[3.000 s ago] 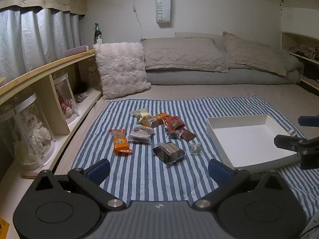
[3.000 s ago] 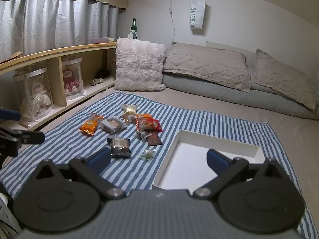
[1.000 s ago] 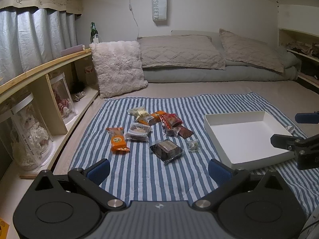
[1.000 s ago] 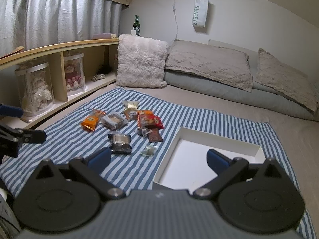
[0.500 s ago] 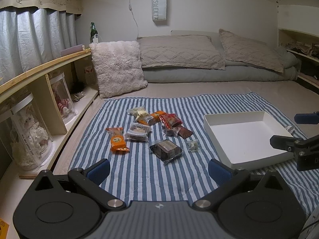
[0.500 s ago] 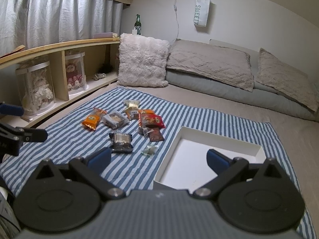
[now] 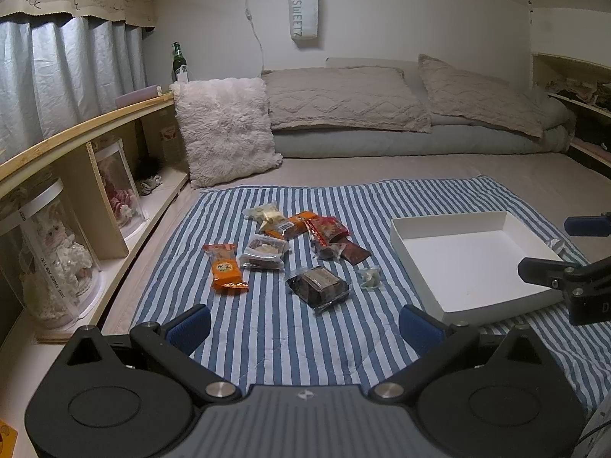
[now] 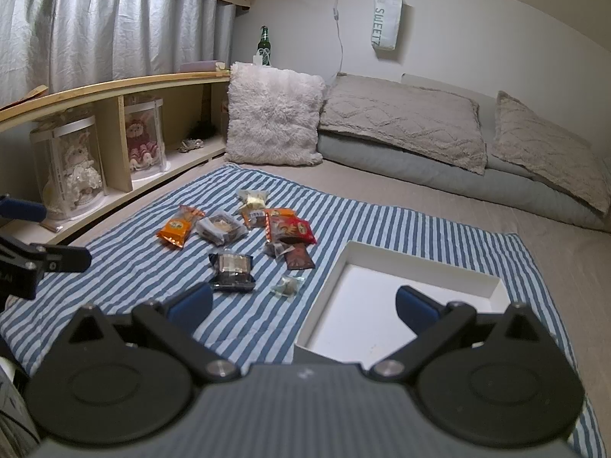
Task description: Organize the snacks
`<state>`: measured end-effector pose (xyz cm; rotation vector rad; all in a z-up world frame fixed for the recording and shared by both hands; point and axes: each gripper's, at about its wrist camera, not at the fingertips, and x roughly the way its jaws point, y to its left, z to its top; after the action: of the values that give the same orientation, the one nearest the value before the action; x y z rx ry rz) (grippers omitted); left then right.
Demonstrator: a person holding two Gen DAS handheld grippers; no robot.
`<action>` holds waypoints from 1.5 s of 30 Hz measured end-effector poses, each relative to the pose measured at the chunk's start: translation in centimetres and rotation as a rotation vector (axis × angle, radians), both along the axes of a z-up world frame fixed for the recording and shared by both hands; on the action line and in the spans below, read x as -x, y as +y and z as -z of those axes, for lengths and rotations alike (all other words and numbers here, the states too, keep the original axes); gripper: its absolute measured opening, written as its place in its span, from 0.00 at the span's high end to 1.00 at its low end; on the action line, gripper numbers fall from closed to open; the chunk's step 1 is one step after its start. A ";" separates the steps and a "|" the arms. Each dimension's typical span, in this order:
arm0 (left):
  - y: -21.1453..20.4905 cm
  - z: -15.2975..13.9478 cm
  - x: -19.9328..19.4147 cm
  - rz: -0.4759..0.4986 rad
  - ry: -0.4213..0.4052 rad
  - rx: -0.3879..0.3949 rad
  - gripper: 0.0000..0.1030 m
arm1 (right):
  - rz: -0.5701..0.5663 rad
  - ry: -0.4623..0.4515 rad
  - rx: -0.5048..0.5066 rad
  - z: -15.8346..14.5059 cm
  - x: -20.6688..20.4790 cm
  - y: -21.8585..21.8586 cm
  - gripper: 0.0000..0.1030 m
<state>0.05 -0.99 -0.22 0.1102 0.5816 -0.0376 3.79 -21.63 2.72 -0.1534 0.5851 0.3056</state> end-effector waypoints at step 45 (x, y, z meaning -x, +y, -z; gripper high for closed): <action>4.1 0.9 -16.4 -0.280 0.071 0.046 0.00 | -0.094 0.091 0.023 2.0 -10.2 5.2 0.00</action>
<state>16.44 3.10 -1.07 -0.0185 0.6622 0.2174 13.98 -16.47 0.71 -0.1904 0.6730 0.3991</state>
